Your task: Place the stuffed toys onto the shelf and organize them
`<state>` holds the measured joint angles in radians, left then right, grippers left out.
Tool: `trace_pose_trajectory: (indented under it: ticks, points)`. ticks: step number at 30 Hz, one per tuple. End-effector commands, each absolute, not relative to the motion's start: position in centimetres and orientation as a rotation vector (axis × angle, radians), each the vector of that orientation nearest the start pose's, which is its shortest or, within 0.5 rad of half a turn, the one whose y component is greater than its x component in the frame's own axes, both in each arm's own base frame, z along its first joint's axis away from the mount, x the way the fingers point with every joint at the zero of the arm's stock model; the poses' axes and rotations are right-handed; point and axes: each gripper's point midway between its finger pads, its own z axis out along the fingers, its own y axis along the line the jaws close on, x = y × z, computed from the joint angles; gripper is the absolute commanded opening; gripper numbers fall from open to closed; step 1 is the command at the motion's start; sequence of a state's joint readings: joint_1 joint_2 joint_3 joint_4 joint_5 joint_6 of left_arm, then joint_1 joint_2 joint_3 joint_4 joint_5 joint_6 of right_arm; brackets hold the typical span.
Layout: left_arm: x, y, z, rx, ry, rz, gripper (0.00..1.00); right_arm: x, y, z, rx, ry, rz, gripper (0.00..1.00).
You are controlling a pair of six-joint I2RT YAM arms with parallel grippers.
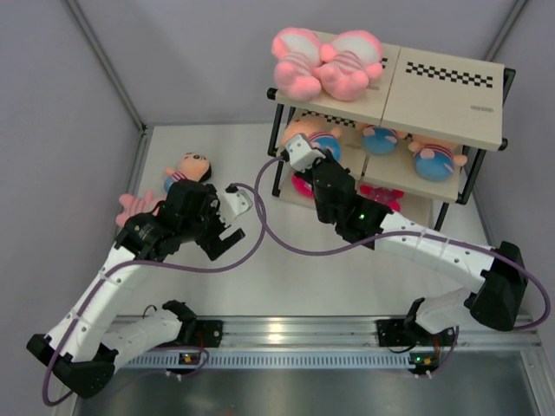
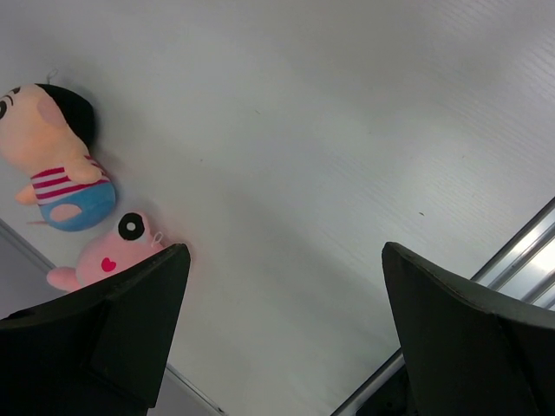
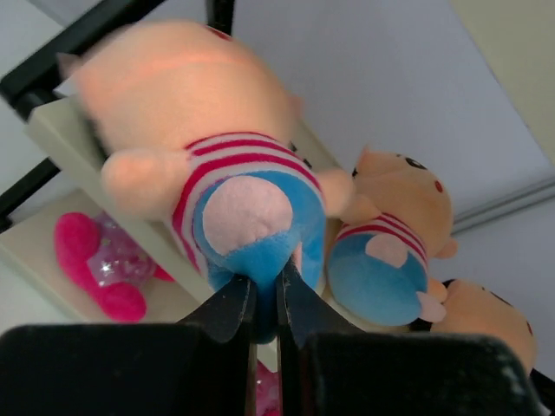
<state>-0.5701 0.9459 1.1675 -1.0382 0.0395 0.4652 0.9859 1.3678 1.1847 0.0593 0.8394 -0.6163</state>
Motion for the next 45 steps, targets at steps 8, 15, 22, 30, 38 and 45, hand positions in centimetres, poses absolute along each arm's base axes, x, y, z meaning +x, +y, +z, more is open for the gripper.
trace_pose_trajectory:
  ticks: [8,15,22,30,38,45]
  points:
    - [20.7,-12.2,23.8,1.179,2.016,-0.121,0.99,32.1,17.7,37.4,-0.32,1.485,-0.39,0.0]
    - [20.8,-12.7,23.3,1.191,2.036,-0.144,0.99,33.6,20.6,35.4,-0.454,1.445,-0.395,0.0]
    - [20.6,-12.4,23.2,1.188,2.033,-0.14,0.99,37.2,21.6,34.3,-0.328,1.459,-0.598,0.0]
    - [20.2,-12.2,23.0,1.189,2.027,-0.141,0.99,40.7,19.8,30.1,-0.241,1.512,-0.805,0.0]
    - [20.1,-12.4,22.8,1.197,2.029,-0.152,0.98,42.3,18.5,29.0,-0.251,1.547,-0.838,0.0]
    - [20.1,-12.3,22.9,1.197,2.027,-0.149,0.99,43.0,18.3,29.4,-0.247,1.556,-0.841,0.0]
